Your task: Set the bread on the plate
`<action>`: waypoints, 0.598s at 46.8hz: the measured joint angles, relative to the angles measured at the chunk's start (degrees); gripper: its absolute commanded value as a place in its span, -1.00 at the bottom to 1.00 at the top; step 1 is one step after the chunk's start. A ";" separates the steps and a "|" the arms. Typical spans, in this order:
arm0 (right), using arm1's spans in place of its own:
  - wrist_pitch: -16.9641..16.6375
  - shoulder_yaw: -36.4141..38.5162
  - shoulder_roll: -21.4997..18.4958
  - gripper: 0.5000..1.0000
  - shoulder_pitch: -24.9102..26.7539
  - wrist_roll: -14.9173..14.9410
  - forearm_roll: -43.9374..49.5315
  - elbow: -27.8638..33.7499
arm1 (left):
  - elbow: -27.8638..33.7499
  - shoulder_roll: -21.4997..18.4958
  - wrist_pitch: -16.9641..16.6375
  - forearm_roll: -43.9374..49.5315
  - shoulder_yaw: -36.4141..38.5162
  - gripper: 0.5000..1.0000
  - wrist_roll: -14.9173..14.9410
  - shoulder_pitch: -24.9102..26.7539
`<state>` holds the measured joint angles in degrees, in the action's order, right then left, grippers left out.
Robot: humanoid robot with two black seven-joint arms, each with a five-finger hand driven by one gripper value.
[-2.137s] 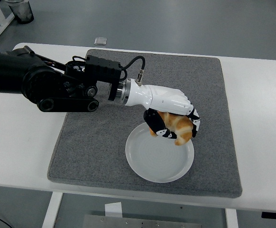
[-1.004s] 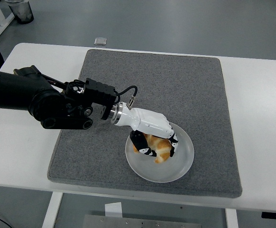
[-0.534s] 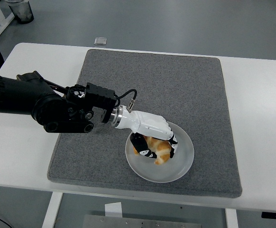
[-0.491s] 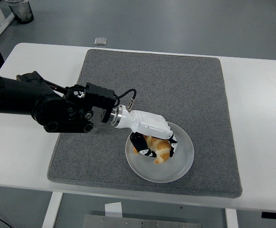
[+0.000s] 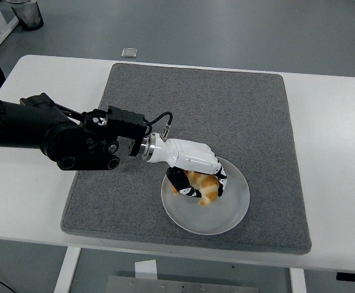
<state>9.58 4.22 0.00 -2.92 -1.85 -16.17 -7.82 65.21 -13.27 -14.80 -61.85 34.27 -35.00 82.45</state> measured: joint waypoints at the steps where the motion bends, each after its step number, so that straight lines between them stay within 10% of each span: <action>1: 0.00 0.00 0.00 0.81 0.00 0.00 0.00 0.00 | 0.00 0.00 -0.34 0.03 0.00 -1.00 0.00 -0.01; 28: 0.00 0.00 0.00 0.81 0.03 0.00 0.00 0.00 | 0.09 0.37 -1.02 0.61 -0.05 0.58 0.00 -1.07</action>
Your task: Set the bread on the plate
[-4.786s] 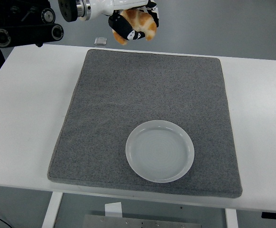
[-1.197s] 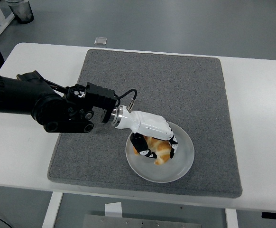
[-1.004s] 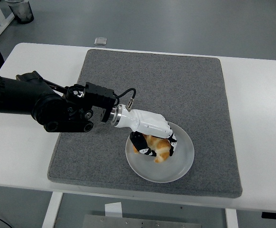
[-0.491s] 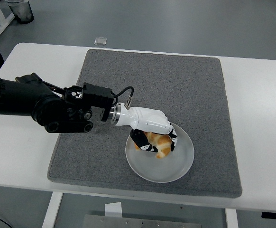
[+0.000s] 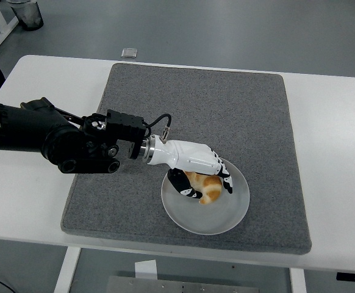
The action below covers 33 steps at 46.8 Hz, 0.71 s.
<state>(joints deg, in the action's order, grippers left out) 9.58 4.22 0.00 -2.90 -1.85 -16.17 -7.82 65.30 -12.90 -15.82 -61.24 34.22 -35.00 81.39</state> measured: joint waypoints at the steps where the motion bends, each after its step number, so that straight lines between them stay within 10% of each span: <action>1: 0.00 0.00 0.00 0.82 0.00 0.00 0.00 0.00 | 0.02 0.18 0.00 0.03 0.00 0.66 0.00 -0.07; 8: 0.00 0.00 0.00 0.81 -0.01 0.00 0.00 0.00 | 0.05 1.19 -0.06 0.22 -0.14 0.97 0.00 -0.25; 33: 0.00 0.00 0.00 0.81 -0.01 0.00 0.00 0.00 | 2.36 -1.95 3.82 1.91 -9.54 0.99 0.00 2.16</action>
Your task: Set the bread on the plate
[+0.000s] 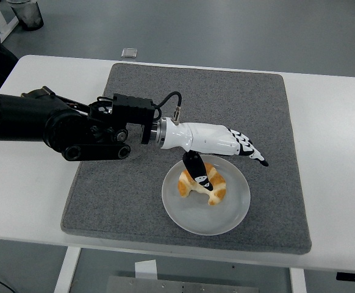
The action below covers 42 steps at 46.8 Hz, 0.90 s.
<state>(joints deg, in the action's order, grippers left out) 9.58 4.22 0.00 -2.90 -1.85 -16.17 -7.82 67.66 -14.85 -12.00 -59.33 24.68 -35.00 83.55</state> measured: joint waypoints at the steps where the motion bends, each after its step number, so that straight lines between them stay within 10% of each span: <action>1: 0.00 0.00 0.00 0.81 0.00 0.00 0.00 0.00 | 0.02 -0.20 0.41 0.00 -0.74 0.99 0.00 0.02; 15: 0.00 0.00 0.00 0.81 0.01 0.00 0.00 0.00 | -1.14 -3.55 5.95 2.15 -13.68 0.99 0.00 -2.25; 42: 0.00 0.00 0.00 0.81 0.01 0.00 0.00 0.00 | -12.23 -4.59 4.73 32.89 -29.30 0.99 0.00 -8.82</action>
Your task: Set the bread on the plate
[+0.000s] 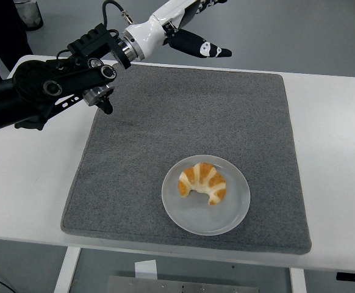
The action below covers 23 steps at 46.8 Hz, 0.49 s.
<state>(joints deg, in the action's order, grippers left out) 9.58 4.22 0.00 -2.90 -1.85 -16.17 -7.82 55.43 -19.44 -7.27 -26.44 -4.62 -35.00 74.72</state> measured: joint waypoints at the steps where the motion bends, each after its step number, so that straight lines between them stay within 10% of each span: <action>1: 0.00 0.00 0.00 0.81 0.00 0.00 0.00 0.00 | -0.43 -0.03 -0.12 1.30 0.00 0.99 0.00 0.00; 23: -0.08 0.06 0.00 0.81 0.04 0.01 0.00 -0.25 | -2.93 -3.71 -7.41 29.03 -0.49 0.99 0.00 -5.52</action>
<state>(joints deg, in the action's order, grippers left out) 9.50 4.28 0.00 -2.86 -1.84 -16.17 -8.07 52.50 -23.15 -14.68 2.59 -5.11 -35.00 69.20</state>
